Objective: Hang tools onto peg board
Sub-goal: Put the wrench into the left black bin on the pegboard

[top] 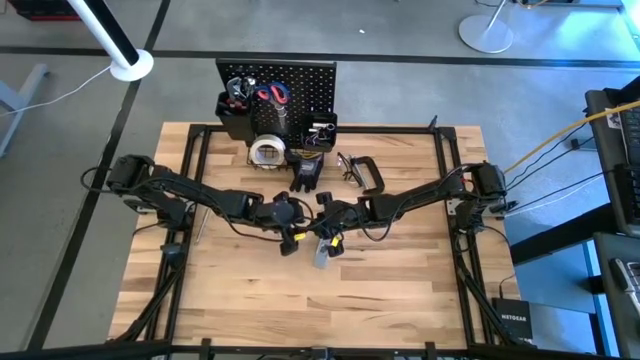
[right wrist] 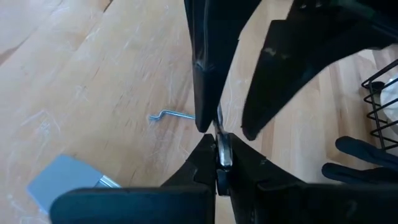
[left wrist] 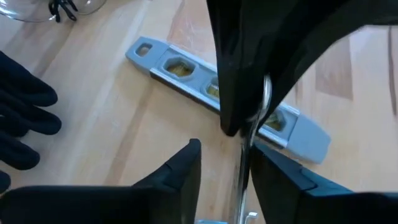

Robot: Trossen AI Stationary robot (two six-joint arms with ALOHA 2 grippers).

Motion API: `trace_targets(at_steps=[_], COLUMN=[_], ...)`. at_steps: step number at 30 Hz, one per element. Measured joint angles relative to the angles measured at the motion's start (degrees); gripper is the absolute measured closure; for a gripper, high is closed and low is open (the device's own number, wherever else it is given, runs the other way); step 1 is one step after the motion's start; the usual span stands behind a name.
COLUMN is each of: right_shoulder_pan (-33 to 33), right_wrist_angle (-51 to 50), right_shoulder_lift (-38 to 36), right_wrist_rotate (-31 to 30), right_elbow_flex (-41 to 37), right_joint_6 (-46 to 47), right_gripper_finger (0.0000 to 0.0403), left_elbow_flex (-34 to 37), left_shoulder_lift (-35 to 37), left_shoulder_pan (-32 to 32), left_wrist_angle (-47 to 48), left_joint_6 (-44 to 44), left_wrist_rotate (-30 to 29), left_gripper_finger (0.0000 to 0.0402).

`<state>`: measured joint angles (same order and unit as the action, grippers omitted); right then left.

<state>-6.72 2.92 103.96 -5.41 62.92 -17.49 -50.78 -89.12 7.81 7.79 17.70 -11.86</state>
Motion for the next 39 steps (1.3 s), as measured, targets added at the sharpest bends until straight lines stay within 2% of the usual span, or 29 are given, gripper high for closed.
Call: trace_targets(at_steps=[12,21,25,30,35,39], right_shoulder_pan=[0.04,-0.07,-0.09,-0.09,-0.09,-0.09], right_wrist_angle=[0.26,-0.8,-10.29,-23.58,-28.43,-26.68], right_shoulder_lift=[0.0,-1.06,-5.51,-12.62,-19.05,-22.9], right_wrist_rotate=[0.02,0.07,0.24,-0.02,-0.04,0.07], right_elbow_flex=[-0.02,0.22,3.25,4.25,-1.03,-9.36], right_joint_6=[2.66,4.43,4.61,6.01,11.83,17.07], right_gripper_finger=[0.0369,0.0312,0.0299,0.0297,0.0297,0.0297], left_elbow_flex=[0.0,0.04,0.04,0.04,0.04,0.04], left_shoulder_lift=[0.0,0.17,2.6,8.79,16.65,23.41], left_shoulder_pan=[0.07,0.49,1.52,3.2,3.61,2.83], left_wrist_angle=[-0.08,-1.39,-0.77,2.19,3.98,2.35], left_joint_6=[-3.85,-4.08,-3.53,-4.03,-6.31,-10.17], left_wrist_rotate=[0.07,-0.61,-1.4,-5.99,-11.07,-16.21], left_gripper_finger=[0.0392,0.0396,0.0397,0.0397,0.0397,0.0397])
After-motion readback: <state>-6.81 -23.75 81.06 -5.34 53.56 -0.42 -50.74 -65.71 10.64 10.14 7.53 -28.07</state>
